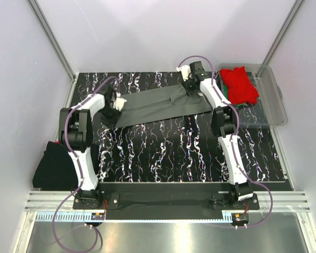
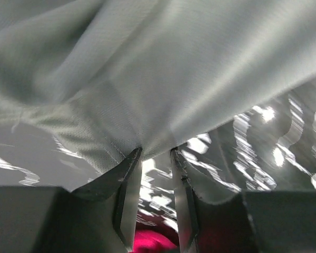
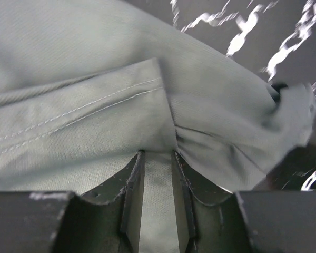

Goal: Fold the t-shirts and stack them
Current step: Fold the tshirt

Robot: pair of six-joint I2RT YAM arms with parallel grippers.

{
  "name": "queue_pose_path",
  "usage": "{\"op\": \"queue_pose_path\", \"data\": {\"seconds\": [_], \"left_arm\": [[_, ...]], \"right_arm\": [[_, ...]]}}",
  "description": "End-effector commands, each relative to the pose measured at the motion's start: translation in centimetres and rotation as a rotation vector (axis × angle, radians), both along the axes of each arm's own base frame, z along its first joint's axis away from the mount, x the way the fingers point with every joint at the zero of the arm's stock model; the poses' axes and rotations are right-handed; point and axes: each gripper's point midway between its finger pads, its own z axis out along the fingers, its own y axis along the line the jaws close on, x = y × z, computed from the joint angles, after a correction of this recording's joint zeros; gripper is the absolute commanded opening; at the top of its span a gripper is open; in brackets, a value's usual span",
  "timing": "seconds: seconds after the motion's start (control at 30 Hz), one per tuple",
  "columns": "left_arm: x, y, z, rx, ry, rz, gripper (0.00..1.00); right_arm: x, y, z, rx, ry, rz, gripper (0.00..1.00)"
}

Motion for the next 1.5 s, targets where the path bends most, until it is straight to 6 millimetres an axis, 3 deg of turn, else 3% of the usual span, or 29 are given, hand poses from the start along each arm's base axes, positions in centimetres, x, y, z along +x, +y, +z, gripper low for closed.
{"op": "queue_pose_path", "data": {"seconds": [0.0,0.07,0.2,0.33,0.43,0.53,0.73,0.83,1.0,1.07,1.1,1.17,1.2,1.33,1.47], "left_arm": [[-3.3,-2.2,0.5,-0.002,0.041,-0.073,0.34],[-4.1,-3.1,1.0,-0.007,0.034,-0.096,0.35],[-3.7,-4.8,5.2,-0.003,-0.084,-0.158,0.42],[-3.0,-3.9,7.2,0.073,-0.156,-0.213,0.54],[-3.5,-2.5,6.3,0.143,-0.134,-0.262,0.55],[-4.0,-1.8,4.7,0.183,-0.1,-0.312,0.56],[-2.7,-1.2,2.1,0.232,-0.084,-0.356,0.55],[-1.8,-0.9,1.4,0.26,-0.097,-0.371,0.55],[-2.0,-0.5,-0.1,0.28,-0.065,-0.387,0.51],[-2.1,-0.4,-0.5,0.285,-0.056,-0.387,0.43],[-2.3,-0.4,-0.9,0.289,-0.043,-0.383,0.28],[-2.8,-0.5,-1.1,0.301,-0.026,-0.392,0.11],[-3.3,-0.5,-1.1,0.304,-0.014,-0.404,0.0],[-6.8,-1.6,-0.4,0.299,0.057,-0.509,0.0],[-10.9,-4.4,1.0,0.254,0.129,-0.641,0.0]], "right_arm": [[2.0,-0.1,0.5,-0.047,-0.077,-0.014,0.33],[2.8,0.3,1.3,-0.052,-0.118,-0.001,0.33],[3.3,1.2,3.8,-0.042,-0.176,0.002,0.34],[2.9,1.2,7.1,-0.021,-0.205,-0.018,0.35],[2.4,1.0,11.0,0.008,-0.242,-0.028,0.35],[1.6,1.5,13.1,0.041,-0.247,-0.024,0.36],[0.2,1.5,16.1,0.07,-0.257,-0.017,0.36],[-0.5,1.5,16.6,0.081,-0.241,-0.013,0.36],[-1.4,1.5,16.9,0.087,-0.222,-0.007,0.36],[-1.7,1.5,16.6,0.086,-0.207,-0.004,0.37],[-1.8,1.5,16.4,0.088,-0.202,-0.003,0.37],[-2.2,1.5,15.4,0.081,-0.174,0.001,0.37],[-2.4,1.5,15.0,0.077,-0.164,0.004,0.37],[-3.3,1.4,12.9,0.074,-0.105,0.008,0.36],[-3.9,1.7,11.4,0.085,-0.062,0.025,0.36]]}}
